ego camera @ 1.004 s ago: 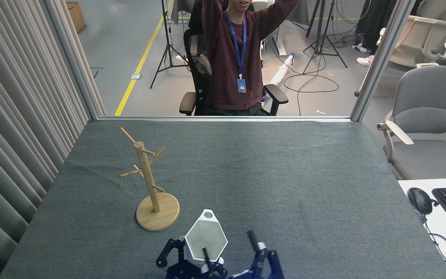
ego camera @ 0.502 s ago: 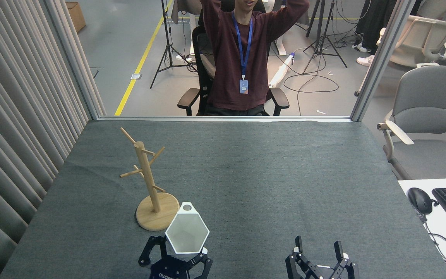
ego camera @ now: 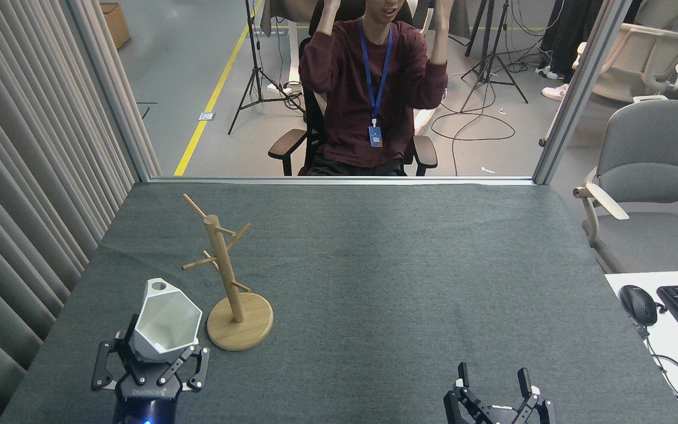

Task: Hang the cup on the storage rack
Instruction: 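Carry the cup with the left gripper toward the wooden mug tree, then raise the cup and hook it onto a peg of the mug tree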

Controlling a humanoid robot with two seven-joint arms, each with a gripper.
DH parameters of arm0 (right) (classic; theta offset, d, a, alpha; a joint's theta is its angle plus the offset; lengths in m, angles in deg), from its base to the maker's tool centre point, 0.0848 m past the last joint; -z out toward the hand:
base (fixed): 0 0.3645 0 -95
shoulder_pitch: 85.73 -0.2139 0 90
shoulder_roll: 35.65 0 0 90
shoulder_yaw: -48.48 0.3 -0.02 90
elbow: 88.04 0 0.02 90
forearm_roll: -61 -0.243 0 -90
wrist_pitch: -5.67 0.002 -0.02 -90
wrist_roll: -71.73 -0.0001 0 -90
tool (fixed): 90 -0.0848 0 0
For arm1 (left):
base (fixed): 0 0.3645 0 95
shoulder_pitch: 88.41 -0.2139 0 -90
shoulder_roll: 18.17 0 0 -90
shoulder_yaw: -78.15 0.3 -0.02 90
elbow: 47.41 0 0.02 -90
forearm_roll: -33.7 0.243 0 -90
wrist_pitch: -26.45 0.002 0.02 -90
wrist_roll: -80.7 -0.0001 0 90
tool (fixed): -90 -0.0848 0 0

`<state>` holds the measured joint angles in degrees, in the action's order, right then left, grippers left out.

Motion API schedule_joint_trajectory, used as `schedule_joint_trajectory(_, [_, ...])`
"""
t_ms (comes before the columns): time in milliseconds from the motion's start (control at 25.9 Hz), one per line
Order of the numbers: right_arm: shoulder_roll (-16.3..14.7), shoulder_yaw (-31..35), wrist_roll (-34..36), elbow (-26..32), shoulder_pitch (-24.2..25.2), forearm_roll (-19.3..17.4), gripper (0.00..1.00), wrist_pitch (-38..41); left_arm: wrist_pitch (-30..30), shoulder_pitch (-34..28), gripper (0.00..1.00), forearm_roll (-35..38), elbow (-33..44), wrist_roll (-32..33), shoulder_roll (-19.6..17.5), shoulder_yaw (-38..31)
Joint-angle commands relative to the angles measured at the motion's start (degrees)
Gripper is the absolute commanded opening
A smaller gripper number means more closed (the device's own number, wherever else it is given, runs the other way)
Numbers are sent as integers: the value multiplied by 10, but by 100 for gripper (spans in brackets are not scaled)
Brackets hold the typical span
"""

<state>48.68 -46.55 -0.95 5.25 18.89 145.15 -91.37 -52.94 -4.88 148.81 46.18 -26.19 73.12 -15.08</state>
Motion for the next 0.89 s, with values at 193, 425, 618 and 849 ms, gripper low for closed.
schedule_joint_trajectory(193, [-1,0,0,1,-4,-1,98,2,35,98,62,116,-130,3,14,-40])
schedule_joint_trajectory(425, [-2,1,1,0,-3,-2,98,3,42,114,62,122,-157,3,14,-39])
schedule_joint_trajectory(618, [-1,1,1,0,-4,-3,98,3,44,130,62,132,-177,2,19,-39])
schedule_joint_trajectory(849, [-1,1,1,0,-4,-5,98,3,44,153,63,147,-207,0,29,-37])
